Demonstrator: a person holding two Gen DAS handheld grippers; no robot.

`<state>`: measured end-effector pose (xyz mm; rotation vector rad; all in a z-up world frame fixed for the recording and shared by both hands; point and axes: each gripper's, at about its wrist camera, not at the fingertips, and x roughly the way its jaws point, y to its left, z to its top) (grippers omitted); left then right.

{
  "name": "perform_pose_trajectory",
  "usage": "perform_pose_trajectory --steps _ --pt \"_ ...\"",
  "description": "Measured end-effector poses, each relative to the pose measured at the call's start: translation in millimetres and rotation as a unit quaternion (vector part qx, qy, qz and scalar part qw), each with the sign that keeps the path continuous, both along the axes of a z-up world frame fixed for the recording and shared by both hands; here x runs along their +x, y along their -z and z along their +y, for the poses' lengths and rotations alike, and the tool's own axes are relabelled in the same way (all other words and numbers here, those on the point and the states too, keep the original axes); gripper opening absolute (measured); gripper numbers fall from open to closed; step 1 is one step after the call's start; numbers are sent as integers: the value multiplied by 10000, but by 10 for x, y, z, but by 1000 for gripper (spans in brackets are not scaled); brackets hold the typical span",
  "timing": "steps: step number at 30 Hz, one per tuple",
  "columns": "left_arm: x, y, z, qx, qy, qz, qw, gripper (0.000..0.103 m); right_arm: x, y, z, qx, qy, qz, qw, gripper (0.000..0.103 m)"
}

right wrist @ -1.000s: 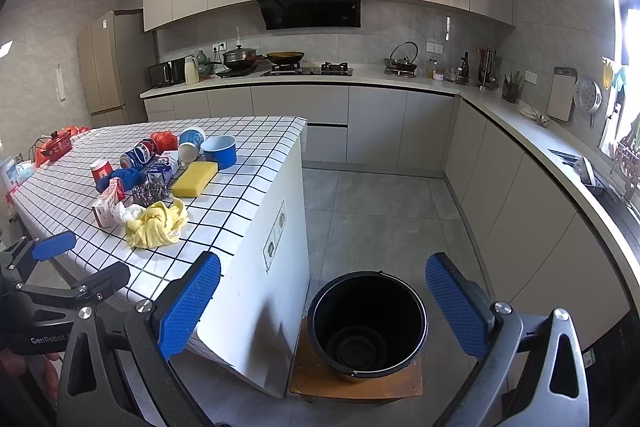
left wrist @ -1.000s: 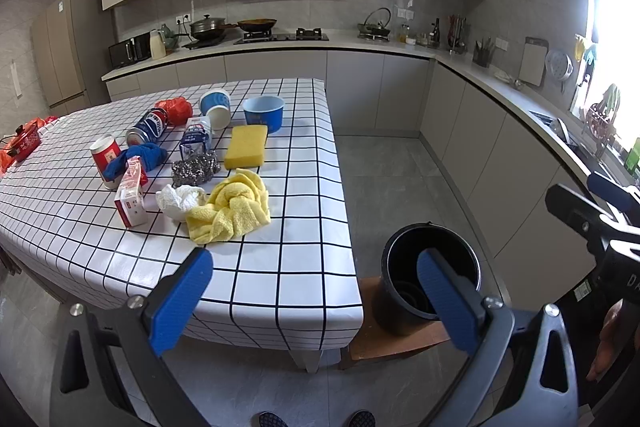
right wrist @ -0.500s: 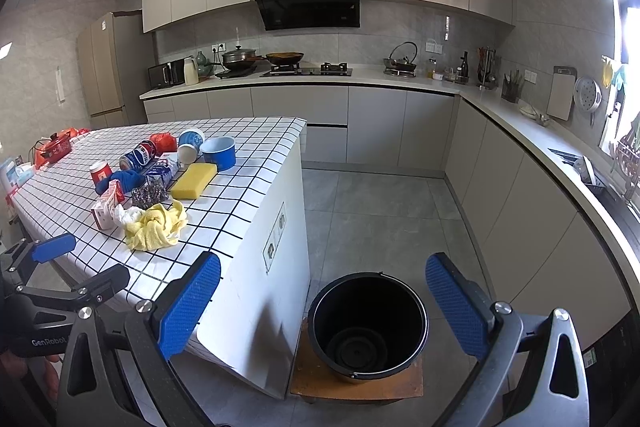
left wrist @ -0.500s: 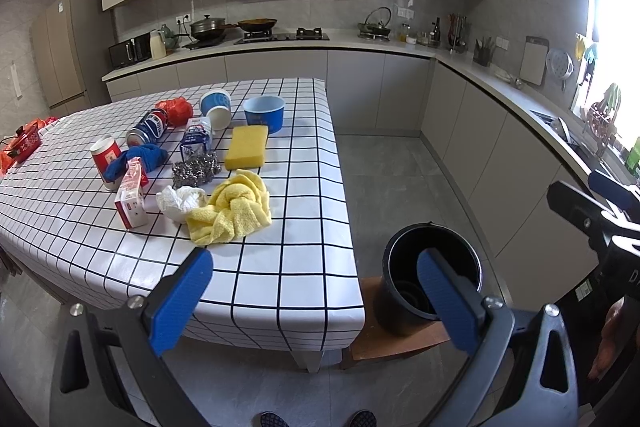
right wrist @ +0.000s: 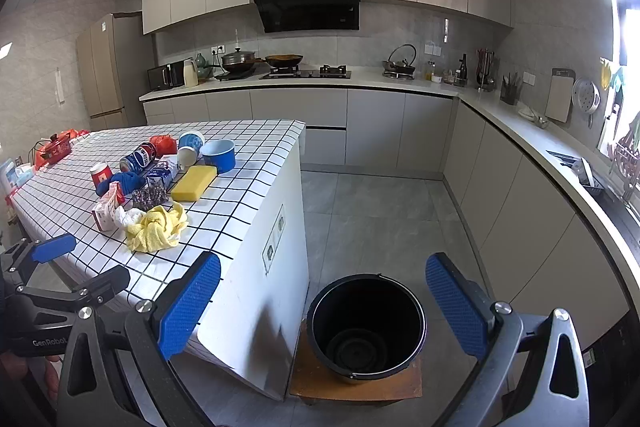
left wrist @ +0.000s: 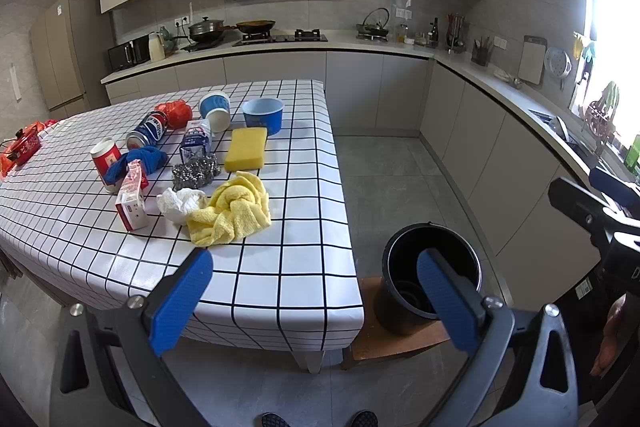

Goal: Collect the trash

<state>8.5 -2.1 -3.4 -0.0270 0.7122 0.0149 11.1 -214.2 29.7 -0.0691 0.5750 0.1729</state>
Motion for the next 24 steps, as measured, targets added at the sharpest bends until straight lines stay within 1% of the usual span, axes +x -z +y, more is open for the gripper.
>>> perform_pose_trajectory --steps 24 --pt "-24 -23 -7 27 -19 -5 10000 103 -44 -29 -7 12 -12 -28 10000 103"
